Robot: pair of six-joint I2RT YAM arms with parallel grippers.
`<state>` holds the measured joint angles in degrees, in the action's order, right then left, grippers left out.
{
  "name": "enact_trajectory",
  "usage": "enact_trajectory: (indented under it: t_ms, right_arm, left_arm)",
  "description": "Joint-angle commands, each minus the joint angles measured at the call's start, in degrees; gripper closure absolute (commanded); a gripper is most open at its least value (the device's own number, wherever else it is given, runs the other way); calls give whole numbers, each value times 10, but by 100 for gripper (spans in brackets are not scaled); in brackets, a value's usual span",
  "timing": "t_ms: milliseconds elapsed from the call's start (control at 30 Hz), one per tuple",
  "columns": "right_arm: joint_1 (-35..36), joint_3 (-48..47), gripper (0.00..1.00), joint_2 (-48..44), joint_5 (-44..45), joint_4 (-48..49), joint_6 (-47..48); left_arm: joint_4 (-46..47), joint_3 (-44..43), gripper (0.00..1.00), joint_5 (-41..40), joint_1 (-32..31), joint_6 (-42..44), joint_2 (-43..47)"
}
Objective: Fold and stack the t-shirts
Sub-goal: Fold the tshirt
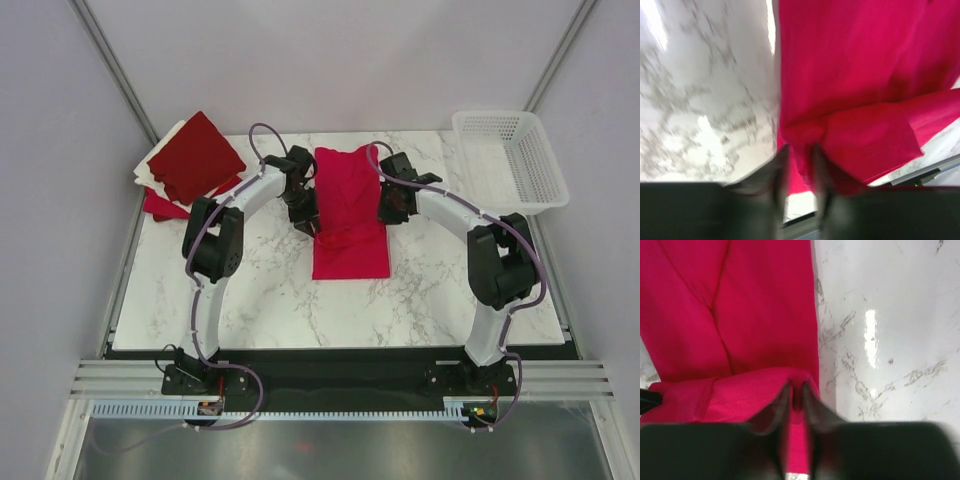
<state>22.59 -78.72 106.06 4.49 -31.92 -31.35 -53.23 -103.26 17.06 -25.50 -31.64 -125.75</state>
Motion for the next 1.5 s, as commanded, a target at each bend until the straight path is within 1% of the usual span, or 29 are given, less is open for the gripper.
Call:
enact_trajectory:
  t_ms: [0, 33, 67, 100, 133, 200, 267, 300, 333, 367, 400, 433, 467, 500, 567, 633, 667, 700, 733, 767, 800, 833, 867, 933, 967, 1200, 1400, 1467]
  right_arm:
    - [-11, -63, 68, 33, 27, 6, 14]
    - [-13, -73, 49, 49, 25, 4, 19]
    - [-18, -97, 35, 58, 26, -7, 21]
    - [-21, -107, 16, 71, 30, -10, 23]
    - [-24, -121, 11, 75, 36, -14, 27]
    - [-32, -126, 5, 78, 40, -23, 37]
    - [-40, -114, 4, 64, 55, -25, 38]
    - [-40, -105, 4, 54, 58, -25, 40]
    - [-41, -86, 4, 29, 61, -24, 43]
    - [-40, -73, 4, 13, 56, -19, 44]
    - [-40, -59, 4, -21, 44, -14, 47]
    - [-40, -24, 5, -41, 28, -6, 48]
    - [-38, -4, 7, -79, -10, 16, 48]
    - [-34, 16, 8, -96, -29, 26, 48]
    - [-19, 63, 12, -124, -43, 41, 46]
    - [-5, 94, 19, -148, -69, 42, 44]
    - [-2, 104, 32, -153, -74, 48, 42]
    - [0, 112, 39, -157, -88, 52, 41]
    - [0, 126, 46, -155, -91, 59, 40]
    - [0, 131, 58, -152, -93, 61, 39]
    - [0, 135, 64, -141, -95, 62, 39]
    - [0, 140, 70, -135, -94, 63, 36]
    - [0, 142, 79, -130, -95, 69, 34]
    - [1, 147, 83, -113, -99, 77, 33]
    - [1, 146, 86, -108, -99, 83, 34]
    - [1, 127, 87, -65, -99, 90, 39]
    - [1, 130, 88, -60, -94, 92, 45]
    - [2, 132, 88, -61, -92, 92, 47]
  left_arm:
    - [-39, -77, 60, 14, 22, 32, -48]
    - [-55, -112, 57, 10, 25, 33, -59]
    - [-65, -128, 54, 0, 30, 33, -73]
    - [-72, -142, 51, -27, 33, 29, -77]
    - [-79, -156, 49, -33, 35, 24, -79]
    - [-79, -162, 45, -36, 46, 17, -74]
    - [-82, -168, 43, -44, 53, 18, -64]
    - [-86, -168, 42, -63, 55, 18, -49]
    - [-87, -164, 42, -76, 57, 19, -36]
    - [-93, -160, 42, -104, 59, 21, -24]
    - [-93, -146, 42, -118, 59, 21, 7]
    - [-93, -135, 43, -125, 58, 20, 23]
    - [-91, -109, 46, -132, 55, 19, 57]
    - [-88, -109, 47, -136, 50, 19, 57]
    - [-74, -70, 50, -142, 26, 29, 94]
    - [-60, -37, 58, -137, 5, 39, 113]
    - [-56, -30, 64, -137, -17, 40, 116]
    - [-50, -22, 71, -138, -29, 41, 115]
    - [-46, -19, 74, -137, -47, 40, 108]
    - [-44, -19, 78, -135, -56, 39, 102]
    - [-41, -21, 84, -134, -62, 38, 93]
    - [-38, -24, 87, -131, -69, 35, 84]
    - [-37, -26, 91, -129, -81, 33, 65]
    - [-33, -37, 94, -131, -90, 30, 50]
    - [-30, -40, 95, -132, -97, 29, 41]
    - [-24, -97, 97, -135, -102, 30, -26]
    - [-26, -153, 97, -147, -98, 30, -74]
    - [-25, -162, 97, -157, -87, 24, -82]
